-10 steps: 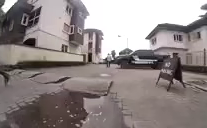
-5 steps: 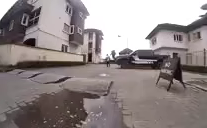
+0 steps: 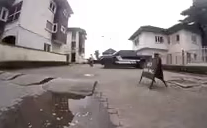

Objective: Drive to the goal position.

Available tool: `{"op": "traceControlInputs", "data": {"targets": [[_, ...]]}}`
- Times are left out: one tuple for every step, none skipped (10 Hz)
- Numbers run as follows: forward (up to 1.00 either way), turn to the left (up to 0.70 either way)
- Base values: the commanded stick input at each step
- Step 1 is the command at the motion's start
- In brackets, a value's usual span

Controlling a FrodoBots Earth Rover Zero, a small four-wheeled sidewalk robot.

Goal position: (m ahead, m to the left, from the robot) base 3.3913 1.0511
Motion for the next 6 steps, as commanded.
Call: {"op": "traceControlInputs", "data": {"targets": [[0.00, -0.70], [0.00, -0.25], [0.00, 0.00], [0.00, 0.00], [0.00, 0.00], [0.00, 0.00]]}}
